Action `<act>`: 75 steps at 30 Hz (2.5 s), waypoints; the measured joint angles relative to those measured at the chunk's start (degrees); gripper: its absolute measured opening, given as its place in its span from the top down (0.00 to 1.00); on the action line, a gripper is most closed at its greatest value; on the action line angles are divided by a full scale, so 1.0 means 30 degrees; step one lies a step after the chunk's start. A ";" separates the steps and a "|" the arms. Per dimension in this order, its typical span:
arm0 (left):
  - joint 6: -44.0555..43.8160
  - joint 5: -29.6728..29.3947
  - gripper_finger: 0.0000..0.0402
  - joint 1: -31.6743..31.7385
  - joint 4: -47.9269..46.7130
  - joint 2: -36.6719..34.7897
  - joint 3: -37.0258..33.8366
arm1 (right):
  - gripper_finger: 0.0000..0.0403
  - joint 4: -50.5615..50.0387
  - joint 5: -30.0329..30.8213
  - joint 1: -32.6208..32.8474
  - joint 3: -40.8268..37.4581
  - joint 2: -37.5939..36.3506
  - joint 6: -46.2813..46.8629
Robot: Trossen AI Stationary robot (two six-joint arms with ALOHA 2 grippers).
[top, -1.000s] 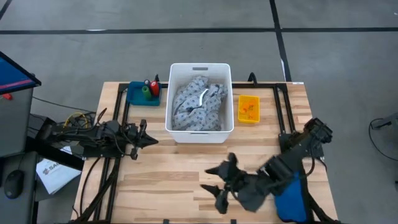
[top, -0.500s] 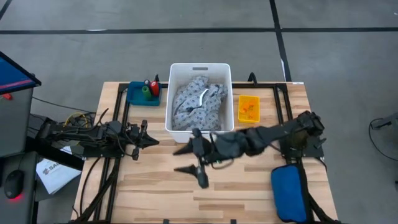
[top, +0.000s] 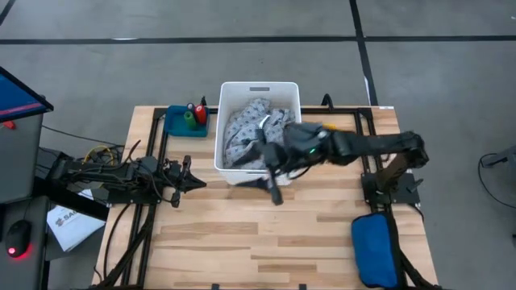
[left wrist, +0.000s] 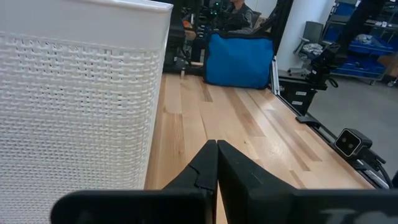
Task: Pick & place medical supplies in basket/bin
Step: Return to Home Position
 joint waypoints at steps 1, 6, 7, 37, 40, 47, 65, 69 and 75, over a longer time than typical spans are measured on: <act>0.0000 0.0000 1.00 0.0000 -0.0001 0.0000 0.0000 | 0.41 -0.0172 -0.0023 -0.0185 -0.0054 -0.0386 -0.0439; 0.0000 0.0000 1.00 0.0000 -0.0001 0.0000 0.0000 | 0.41 0.1742 -0.1240 -0.1333 -0.3799 -0.3184 -0.1508; 0.0000 0.0000 1.00 0.0000 0.0006 0.0000 0.0000 | 0.41 0.2531 -0.1389 -0.1526 -0.4994 -0.3872 -0.1664; 0.0000 0.0000 1.00 0.0000 -0.0008 0.0000 0.0000 | 0.41 1.2910 -0.2393 -0.4036 -3.0007 -2.1452 0.1583; 0.0000 0.0000 1.00 0.0000 -0.0005 0.0000 0.0000 | 0.41 1.2843 -0.2356 -0.4229 -3.1360 -2.2759 0.1580; 0.0000 0.0000 1.00 0.0007 -0.0009 0.0000 0.0000 | 0.41 1.2794 -0.1429 -0.4256 -3.3824 -2.5934 0.1577; 0.0000 -0.0007 1.00 0.0005 -0.0006 0.0000 -0.0003 | 0.41 0.9344 -0.1322 -0.4191 -3.6202 -3.0691 0.1409; 0.0000 -0.0001 1.00 0.0000 -0.0009 0.0000 -0.0007 | 0.41 0.7902 -0.1322 -0.4191 -3.6202 -3.1895 0.1205; 0.0000 -0.0005 1.00 0.0005 -0.0004 -0.0003 0.0000 | 0.41 0.6895 -0.1308 -0.4174 -3.6159 -3.2968 0.1215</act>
